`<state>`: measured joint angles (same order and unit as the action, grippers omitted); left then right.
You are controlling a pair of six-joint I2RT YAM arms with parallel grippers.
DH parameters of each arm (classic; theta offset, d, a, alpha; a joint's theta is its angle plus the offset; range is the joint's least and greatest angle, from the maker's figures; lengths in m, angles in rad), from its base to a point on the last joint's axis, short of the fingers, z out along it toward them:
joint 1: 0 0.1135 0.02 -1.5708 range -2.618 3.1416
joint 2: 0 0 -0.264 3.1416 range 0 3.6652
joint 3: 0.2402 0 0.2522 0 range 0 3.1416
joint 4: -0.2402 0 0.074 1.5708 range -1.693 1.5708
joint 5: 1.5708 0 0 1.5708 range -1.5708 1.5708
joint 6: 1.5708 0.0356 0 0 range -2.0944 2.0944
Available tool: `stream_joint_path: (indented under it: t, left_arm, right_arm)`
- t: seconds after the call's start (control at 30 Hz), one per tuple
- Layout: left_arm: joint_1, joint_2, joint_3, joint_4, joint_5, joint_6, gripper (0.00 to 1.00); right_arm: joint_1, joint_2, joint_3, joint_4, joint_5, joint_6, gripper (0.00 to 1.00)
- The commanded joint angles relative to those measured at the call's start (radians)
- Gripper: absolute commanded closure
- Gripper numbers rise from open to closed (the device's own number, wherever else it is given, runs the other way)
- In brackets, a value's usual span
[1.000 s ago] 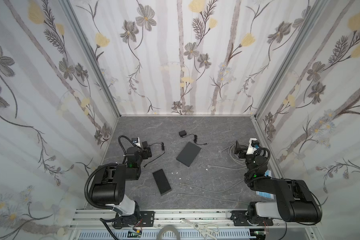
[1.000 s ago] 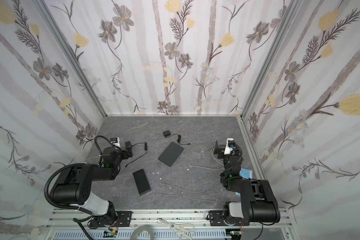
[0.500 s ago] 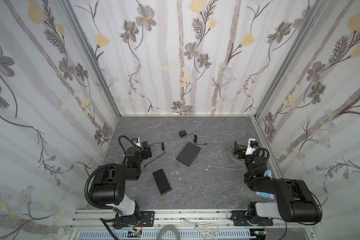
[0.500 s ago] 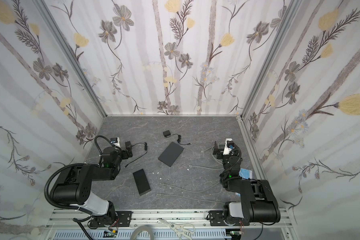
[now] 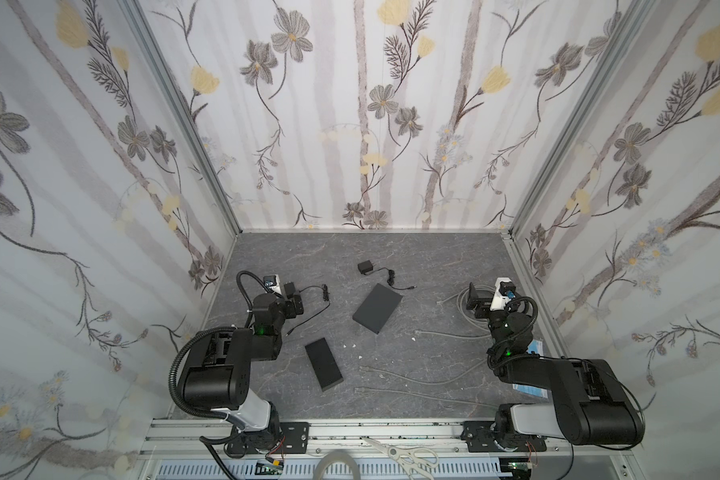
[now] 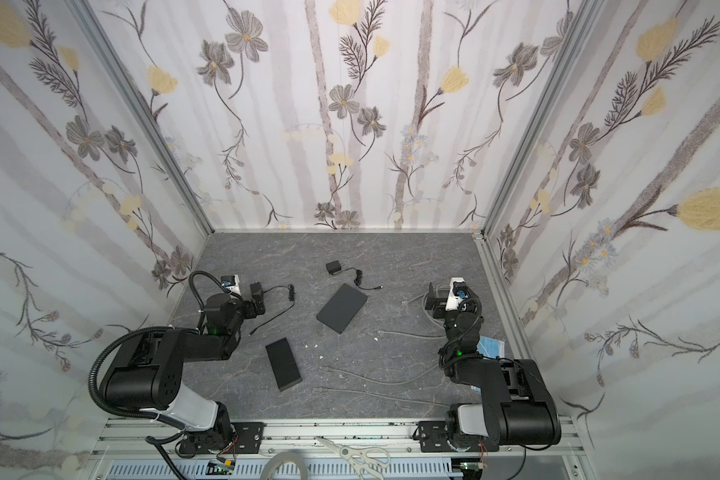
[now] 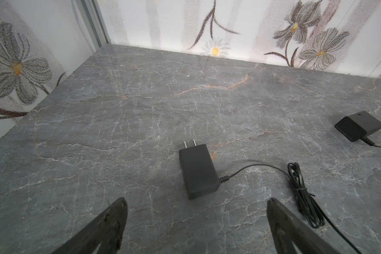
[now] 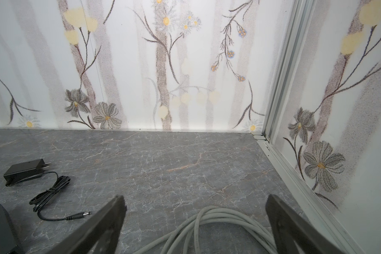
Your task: Insert the plug into the switch port
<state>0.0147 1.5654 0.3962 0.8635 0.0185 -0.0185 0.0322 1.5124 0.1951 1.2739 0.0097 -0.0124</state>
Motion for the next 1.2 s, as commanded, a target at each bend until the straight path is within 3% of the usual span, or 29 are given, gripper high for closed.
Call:
stream_joint_path:
  t: [0.0, 0.33, 0.5, 0.57, 0.63, 0.67, 0.73, 0.8, 0.87, 0.9, 0.93, 0.97, 1.0, 1.07, 1.1, 1.17]
  left_arm:
    - [0.0, 0.0, 0.005, 0.016, -0.006, 0.0, 0.0]
    - [0.001, 0.001, 0.004, 0.016, -0.006, 0.0, 0.0]
    - [-0.001, 0.0, 0.007, 0.015, -0.011, 0.001, 0.0]
    - [-0.028, -0.07, 0.002, -0.031, -0.105, 0.003, 0.0]
    - [-0.104, -0.271, 0.039, -0.222, -0.233, 0.029, 0.0]
    - [-0.12, -0.351, 0.054, -0.266, -0.273, -0.037, 0.0]
    - [-0.127, -0.522, 0.1, -0.419, -0.295, -0.285, 0.0]
    - [-0.168, -0.623, 0.127, -0.483, -0.224, -0.375, 0.0]
    - [-0.303, -0.667, 0.122, -0.456, -0.202, -0.303, 0.0]
    - [-0.397, -0.676, 0.136, -0.504, -0.235, -0.224, 0.0]
    - [-0.481, -0.68, 0.162, -0.581, -0.285, -0.144, 0.0]
    - [-0.522, -0.684, 0.178, -0.656, -0.332, -0.107, 0.0]
    - [-0.531, -0.697, 0.18, -0.729, -0.386, -0.134, 0.0]
    - [-0.497, -0.77, 0.143, -0.838, -0.468, -0.299, 0.0]
    - [-0.47, -0.836, 0.099, -0.858, -0.43, -0.36, 0.0]
    - [-0.446, -0.966, 0.017, -0.871, -0.385, -0.472, 0.0]
  right_arm:
    - [-0.001, -0.001, 0.003, 0.046, 0.008, -0.004, 0.0]
    - [-0.003, -0.001, 0.003, 0.047, 0.008, -0.001, 0.0]
    - [-0.002, -0.004, 0.012, 0.034, 0.087, 0.027, 0.0]
    - [0.013, -0.042, 0.015, 0.013, 0.165, 0.036, 0.0]
    - [0.058, -0.162, 0.071, -0.184, 0.236, 0.004, 0.0]
    - [0.069, -0.214, 0.113, -0.291, 0.221, -0.006, 0.0]
    - [0.073, -0.324, 0.192, -0.451, 0.237, 0.158, 0.0]
    - [0.065, -0.414, 0.225, -0.521, 0.235, 0.421, 0.0]
    - [0.052, -0.479, 0.241, -0.678, 0.217, 0.634, 0.0]
    - [0.048, -0.487, 0.207, -0.63, 0.16, 0.678, 0.0]
    - [0.043, -0.485, 0.165, -0.53, 0.026, 0.671, 0.0]
    - [0.053, -0.483, 0.161, -0.5, -0.068, 0.66, 0.0]
    - [0.106, -0.482, 0.193, -0.571, -0.086, 0.642, 0.0]
    - [0.297, -0.454, 0.299, -0.799, -0.004, 0.485, 0.0]
    - [0.412, -0.419, 0.346, -0.891, 0.023, 0.378, 0.0]
    - [0.566, -0.334, 0.428, -1.033, -0.039, 0.257, 0.0]
